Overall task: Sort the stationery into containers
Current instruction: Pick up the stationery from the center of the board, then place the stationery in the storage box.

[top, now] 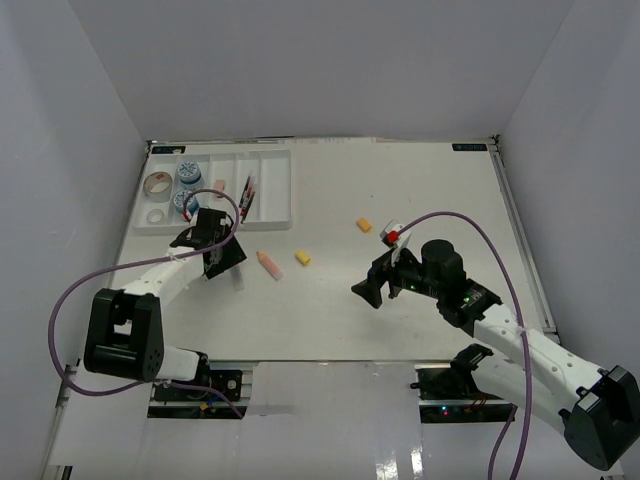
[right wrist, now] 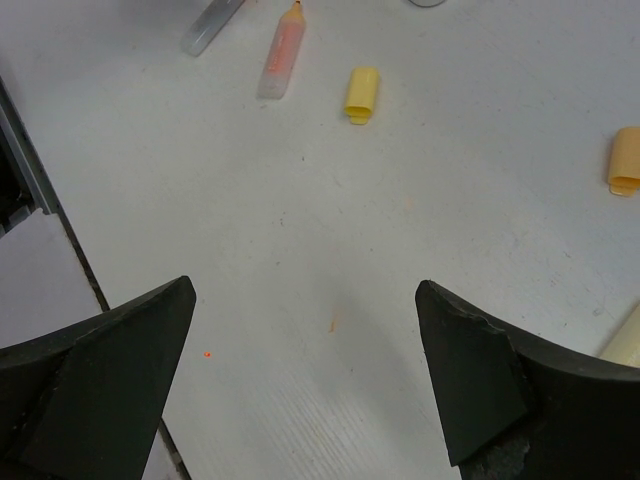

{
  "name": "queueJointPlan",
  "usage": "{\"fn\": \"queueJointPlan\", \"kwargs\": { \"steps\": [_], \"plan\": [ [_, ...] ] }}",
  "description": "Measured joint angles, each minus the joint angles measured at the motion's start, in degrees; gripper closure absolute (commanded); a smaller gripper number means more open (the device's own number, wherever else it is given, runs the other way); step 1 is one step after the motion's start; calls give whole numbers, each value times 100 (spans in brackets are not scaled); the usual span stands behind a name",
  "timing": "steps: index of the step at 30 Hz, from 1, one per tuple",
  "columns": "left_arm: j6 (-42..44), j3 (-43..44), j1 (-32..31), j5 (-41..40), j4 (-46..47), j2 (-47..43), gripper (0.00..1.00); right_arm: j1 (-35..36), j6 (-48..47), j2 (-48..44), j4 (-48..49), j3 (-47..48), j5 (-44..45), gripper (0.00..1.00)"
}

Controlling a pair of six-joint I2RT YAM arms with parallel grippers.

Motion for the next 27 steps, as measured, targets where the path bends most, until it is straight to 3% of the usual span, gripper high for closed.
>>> {"fn": "queueJointPlan", "kwargs": {
  "steps": [7,11,12,14,20,27],
  "plan": [
    [-173,26,-57,-74,229,732,47,0,0,-61,-2,-4,50,2],
    [-221,31,-120,-175,249,774,64,0,-2,-61,-2,-11,59,2],
    [-236,31,-140,-192,240,772,72,0,-2,-61,-2,-11,59,2],
    [-227,37,-197,-214,216,758,76,0,-2,-61,0,-17,61,2],
    [-68,507,-601,-144,-321,671,77,0,-2,-55,-15,-109,76,2],
    [264,2771,-761,-61,-372,1375,72,0,2,2,-9,-109,87,2]
  ]
}}
